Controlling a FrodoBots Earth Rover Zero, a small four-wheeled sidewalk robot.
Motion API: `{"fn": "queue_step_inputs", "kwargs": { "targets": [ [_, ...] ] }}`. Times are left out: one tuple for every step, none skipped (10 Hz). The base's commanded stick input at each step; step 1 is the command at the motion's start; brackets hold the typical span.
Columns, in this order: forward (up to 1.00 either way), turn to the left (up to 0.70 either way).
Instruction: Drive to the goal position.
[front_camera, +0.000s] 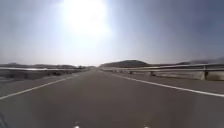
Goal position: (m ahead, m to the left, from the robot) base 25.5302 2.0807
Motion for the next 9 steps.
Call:
{"fn": "queue_step_inputs", "kwargs": {
  "targets": [
    [1.0,0.0],
    [1.0,0.0],
    [1.0,0.0],
    [1.0,0.0],
    [1.0,0.0],
    [1.0,0.0],
    [1.0,0.0],
    [1.0,0.0],
    [1.0,0.0]
  ]
}}
